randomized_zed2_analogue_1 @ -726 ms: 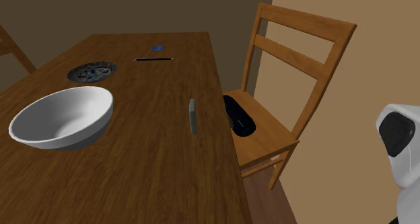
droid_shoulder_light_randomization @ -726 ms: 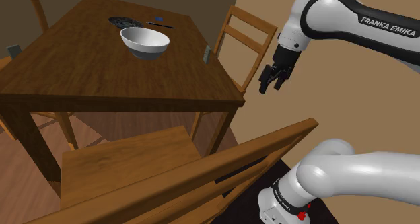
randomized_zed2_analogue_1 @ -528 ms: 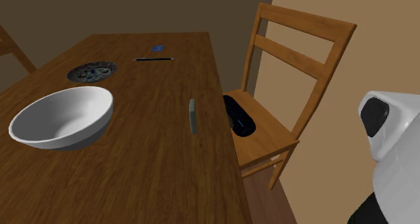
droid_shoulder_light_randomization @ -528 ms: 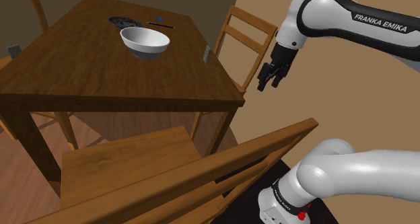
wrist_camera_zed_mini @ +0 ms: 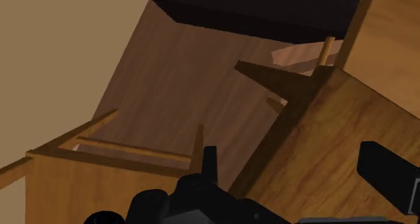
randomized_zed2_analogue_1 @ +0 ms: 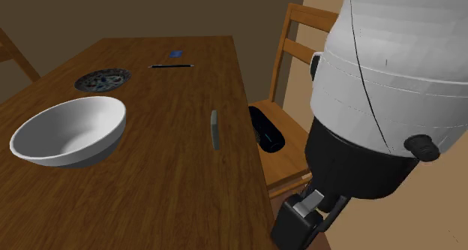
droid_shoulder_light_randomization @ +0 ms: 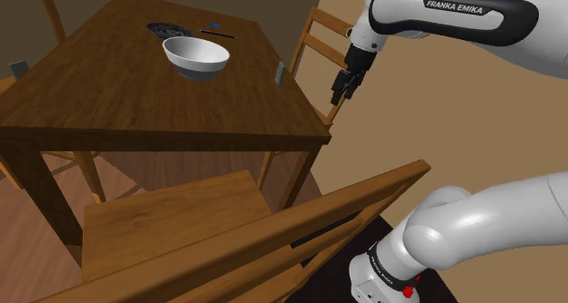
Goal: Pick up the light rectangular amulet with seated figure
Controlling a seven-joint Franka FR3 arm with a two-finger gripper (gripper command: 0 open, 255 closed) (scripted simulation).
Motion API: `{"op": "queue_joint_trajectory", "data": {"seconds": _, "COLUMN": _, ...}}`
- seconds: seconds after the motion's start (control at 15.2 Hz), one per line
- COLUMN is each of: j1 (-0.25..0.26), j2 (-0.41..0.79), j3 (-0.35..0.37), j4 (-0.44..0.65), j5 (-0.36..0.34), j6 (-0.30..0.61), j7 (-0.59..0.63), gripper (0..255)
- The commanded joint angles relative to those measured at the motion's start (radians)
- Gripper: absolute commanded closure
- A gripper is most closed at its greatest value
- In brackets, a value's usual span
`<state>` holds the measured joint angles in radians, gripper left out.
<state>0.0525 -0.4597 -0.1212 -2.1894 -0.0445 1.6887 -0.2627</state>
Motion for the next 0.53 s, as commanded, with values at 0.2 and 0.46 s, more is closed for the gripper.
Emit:
{"op": "queue_joint_trajectory", "data": {"seconds": 0.2, "j1": 0.033, "j2": 0.187, "j3": -0.039, "j4": 0.167, "j5": 0.022, "j6": 0.044, "j7": -0.164, "gripper": 0}}
{"op": "queue_joint_trajectory", "data": {"seconds": 0.46, "j1": 0.051, "j2": 0.336, "j3": -0.056, "j4": 0.321, "j5": 0.056, "j6": 0.053, "j7": -0.289, "gripper": 0}}
